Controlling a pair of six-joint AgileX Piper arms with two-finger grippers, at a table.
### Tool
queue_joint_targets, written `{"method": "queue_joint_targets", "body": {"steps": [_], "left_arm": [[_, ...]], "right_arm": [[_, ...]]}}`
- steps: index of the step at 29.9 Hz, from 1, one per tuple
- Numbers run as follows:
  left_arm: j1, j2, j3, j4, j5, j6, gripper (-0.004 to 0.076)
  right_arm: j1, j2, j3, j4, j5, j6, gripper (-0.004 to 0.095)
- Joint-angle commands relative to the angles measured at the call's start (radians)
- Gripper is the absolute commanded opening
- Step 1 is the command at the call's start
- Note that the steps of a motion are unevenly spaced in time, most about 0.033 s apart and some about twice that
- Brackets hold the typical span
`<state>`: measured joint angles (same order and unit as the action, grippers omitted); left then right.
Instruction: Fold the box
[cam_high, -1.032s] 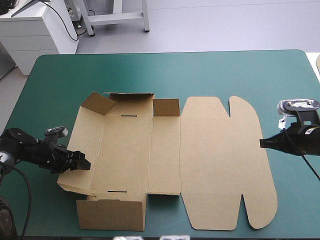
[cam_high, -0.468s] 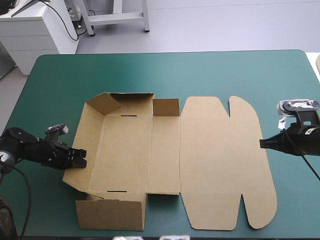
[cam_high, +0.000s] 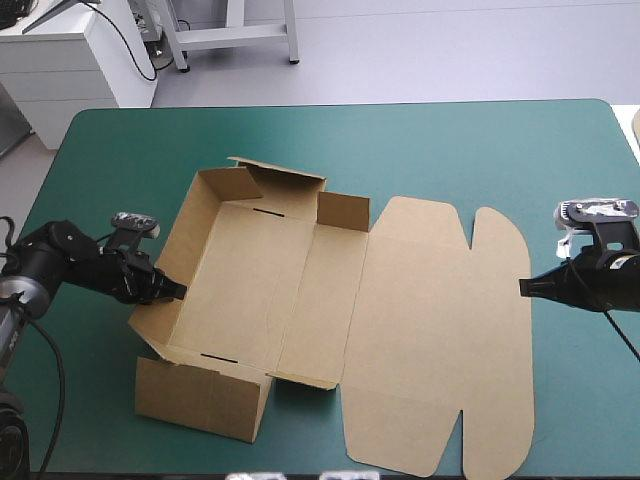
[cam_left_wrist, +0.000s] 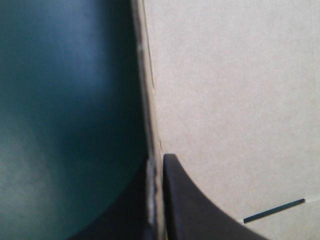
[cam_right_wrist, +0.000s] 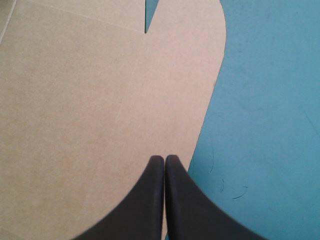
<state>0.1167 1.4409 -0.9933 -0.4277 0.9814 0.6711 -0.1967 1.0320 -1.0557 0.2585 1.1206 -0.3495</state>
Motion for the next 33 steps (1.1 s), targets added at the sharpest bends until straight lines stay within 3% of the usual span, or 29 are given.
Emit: {"method": "queue_joint_targets", "body": {"steps": [1,11,19,33], "left_arm": [[-0.107,-0.03,-0.128,0.102,-0.061,0.008,-0.0008],[-0.398,-0.03,-0.323,0.456,-0.257,0.014,-0.0008],[-0.62,-0.03,-0.33,0.652,-0.48,0.003,-0.0008],[-0.91,-0.03,-0.33,0.862,-0.72,0.0,-0.0008]], "right_arm": [[-0.009,-0.013,-0.025,0.015,-0.027,-0.009,-0.0016],[-0.009,-0.013,-0.025,0.018,-0.027,0.002,-0.0016],[-0.009,-0.013,-0.025,0.022,-0.027,0.014,-0.0015],[-0.009,-0.013,-0.025,0.025,-0.021,0.014,-0.0015]]}}
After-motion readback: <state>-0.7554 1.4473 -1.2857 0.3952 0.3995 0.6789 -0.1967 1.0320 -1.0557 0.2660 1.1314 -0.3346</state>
